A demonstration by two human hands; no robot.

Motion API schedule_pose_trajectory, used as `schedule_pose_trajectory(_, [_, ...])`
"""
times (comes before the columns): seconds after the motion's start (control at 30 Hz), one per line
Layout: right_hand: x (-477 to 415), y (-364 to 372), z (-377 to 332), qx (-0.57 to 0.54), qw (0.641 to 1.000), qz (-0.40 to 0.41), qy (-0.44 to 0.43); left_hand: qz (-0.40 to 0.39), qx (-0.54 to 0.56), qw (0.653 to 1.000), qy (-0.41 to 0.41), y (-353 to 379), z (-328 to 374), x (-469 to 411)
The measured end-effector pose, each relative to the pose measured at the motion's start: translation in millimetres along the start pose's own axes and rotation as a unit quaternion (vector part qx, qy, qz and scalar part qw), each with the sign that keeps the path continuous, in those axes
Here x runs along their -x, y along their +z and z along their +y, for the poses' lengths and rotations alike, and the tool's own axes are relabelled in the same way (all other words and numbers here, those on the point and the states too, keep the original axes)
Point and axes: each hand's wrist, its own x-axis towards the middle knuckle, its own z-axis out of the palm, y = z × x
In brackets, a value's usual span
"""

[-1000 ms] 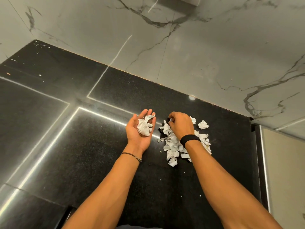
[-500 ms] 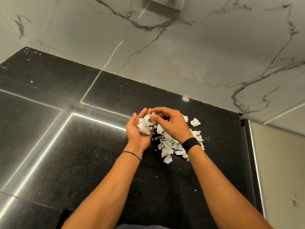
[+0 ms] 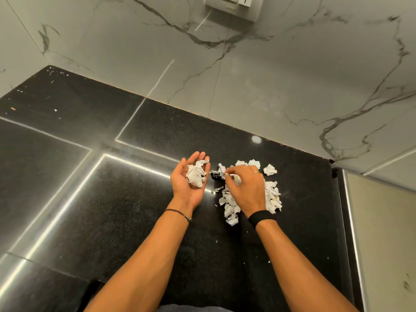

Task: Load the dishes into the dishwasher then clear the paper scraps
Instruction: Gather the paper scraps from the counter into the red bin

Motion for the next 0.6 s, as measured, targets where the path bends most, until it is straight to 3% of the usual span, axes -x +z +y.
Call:
schedule_pose_trajectory(0.1, [-6.0,-13.6,-13.9,-0.111,0.992,0.057,0.024,0.004,-0.008,1.000,0.001,3.4,-4.1,-0.6])
schedule_pose_trajectory(0.2, [-8.0,-23.0,-32.4,-0.137,0.987,0.087,-0.013,0.001,-0.015,1.000,0.000,7.8,-10.8,-0.7])
schedule_pose_trajectory(0.4, [8.1,-14.4,-54.3,-0.162,0.984,-0.003,-0.076,-0.021,-0.009,1.000,-0.013,15.7,-15.3,3.6])
schedule_pose_trajectory(0.5, [15.8,-17.6,-50.0,-0.239,0.970,-0.013,-0.035,-0.033,0.010,0.999,-0.007,16.1,-16.2,9.3])
schedule_pose_trajectory(0.6, [21.2,-17.9,-52.4,-0.324,0.944,0.009,0.060,-0.050,0.045,0.998,-0.020,17.0,-21.3,16.5])
